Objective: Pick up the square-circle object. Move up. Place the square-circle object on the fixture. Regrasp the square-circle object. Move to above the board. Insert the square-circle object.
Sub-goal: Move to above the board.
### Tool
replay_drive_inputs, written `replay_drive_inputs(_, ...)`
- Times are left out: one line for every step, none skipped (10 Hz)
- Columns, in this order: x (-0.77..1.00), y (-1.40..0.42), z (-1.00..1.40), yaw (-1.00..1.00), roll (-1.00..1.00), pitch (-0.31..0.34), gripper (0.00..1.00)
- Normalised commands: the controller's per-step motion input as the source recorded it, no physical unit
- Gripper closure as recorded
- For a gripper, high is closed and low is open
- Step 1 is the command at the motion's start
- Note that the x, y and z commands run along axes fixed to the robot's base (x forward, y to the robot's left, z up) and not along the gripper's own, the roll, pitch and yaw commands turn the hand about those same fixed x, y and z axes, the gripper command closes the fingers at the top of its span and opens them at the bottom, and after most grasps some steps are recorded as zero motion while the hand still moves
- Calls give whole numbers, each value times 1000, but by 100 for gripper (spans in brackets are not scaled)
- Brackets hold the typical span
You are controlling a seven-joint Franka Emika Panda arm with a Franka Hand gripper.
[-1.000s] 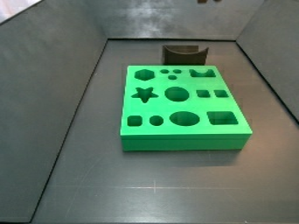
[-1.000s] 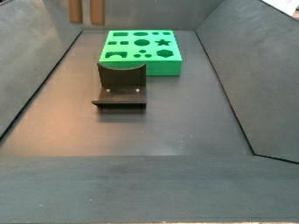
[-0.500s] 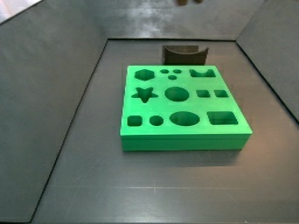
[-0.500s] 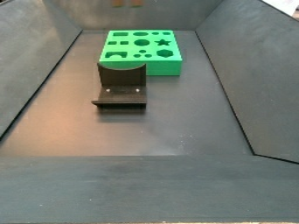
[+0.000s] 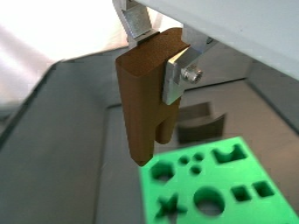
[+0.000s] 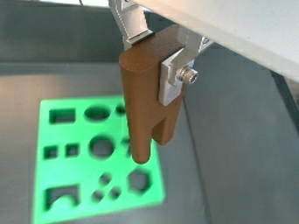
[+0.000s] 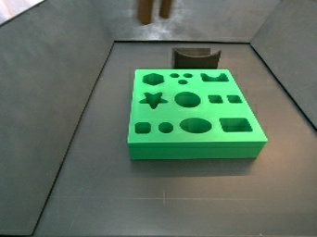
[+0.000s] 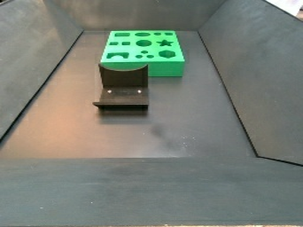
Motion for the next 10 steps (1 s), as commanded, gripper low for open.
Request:
replay_drive_inputs(-330, -315, 38, 1000, -247, -105, 100)
replay_drive_inputs(-214, -206, 10, 1000, -246, -114, 100)
replay_drive_inputs(-98, -77, 11, 1000, -223, -151, 100)
replay_drive_inputs(-76, -32, 4, 1000, -215, -171, 100)
replay_drive_inputs(-61, 0, -5, 1000, -206, -206, 100)
replay_drive_inputs(-64, 5, 4, 1000, -188, -240, 100)
replay_drive_inputs(-61, 14, -4, 1000, -172, -269, 100)
replay_drive_inputs(-57, 13, -5, 1000, -158, -301, 100)
replay_drive_inputs(-54, 14, 3, 1000, -135, -333, 100)
replay_drive_inputs(-46, 12, -7, 782, -81, -305, 100)
